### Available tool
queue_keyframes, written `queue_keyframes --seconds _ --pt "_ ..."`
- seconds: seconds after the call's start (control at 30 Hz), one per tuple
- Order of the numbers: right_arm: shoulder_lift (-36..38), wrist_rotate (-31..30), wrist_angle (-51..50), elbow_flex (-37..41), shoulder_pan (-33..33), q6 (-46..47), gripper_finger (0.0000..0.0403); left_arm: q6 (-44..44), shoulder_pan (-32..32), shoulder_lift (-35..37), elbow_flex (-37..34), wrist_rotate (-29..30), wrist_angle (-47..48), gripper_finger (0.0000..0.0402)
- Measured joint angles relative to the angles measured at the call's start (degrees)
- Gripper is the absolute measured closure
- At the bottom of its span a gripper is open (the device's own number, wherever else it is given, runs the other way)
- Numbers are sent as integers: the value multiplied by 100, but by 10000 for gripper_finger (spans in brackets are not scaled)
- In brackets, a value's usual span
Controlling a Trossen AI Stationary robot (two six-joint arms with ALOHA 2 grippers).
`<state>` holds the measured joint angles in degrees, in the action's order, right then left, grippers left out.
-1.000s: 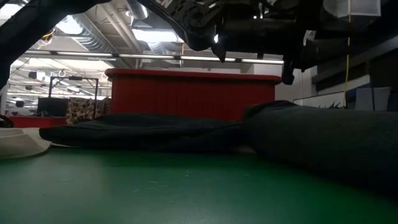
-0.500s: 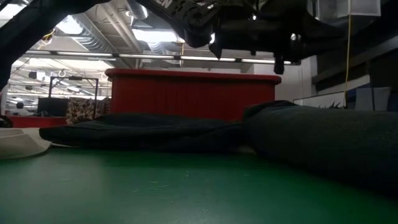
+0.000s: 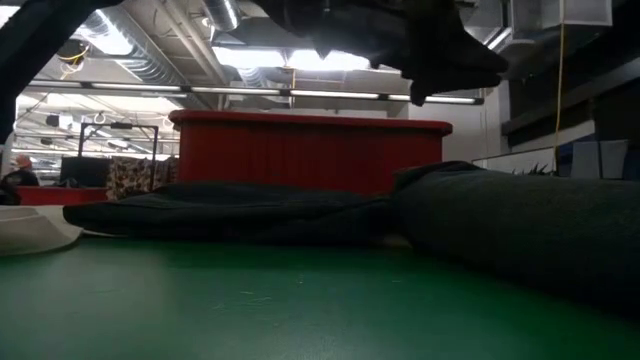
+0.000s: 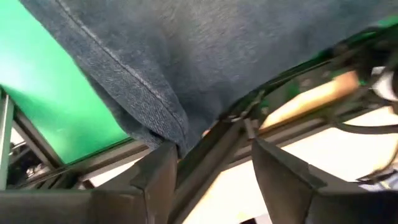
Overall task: Fold Laundry from Bin
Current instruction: Fold the dark blue jeans
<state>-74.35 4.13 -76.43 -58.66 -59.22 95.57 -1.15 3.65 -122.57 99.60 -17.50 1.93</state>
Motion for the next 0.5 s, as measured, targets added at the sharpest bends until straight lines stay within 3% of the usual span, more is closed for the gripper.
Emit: queue_keyframes --seconds 0.2,0.5 --pt "6 -696 -877 -700 0 -4 200 46 -151 57 -1 -4 765 279" --pt "9 -772 -1049 -1105 0 -406 201 -55 -404 51 -1 44 1465 279"
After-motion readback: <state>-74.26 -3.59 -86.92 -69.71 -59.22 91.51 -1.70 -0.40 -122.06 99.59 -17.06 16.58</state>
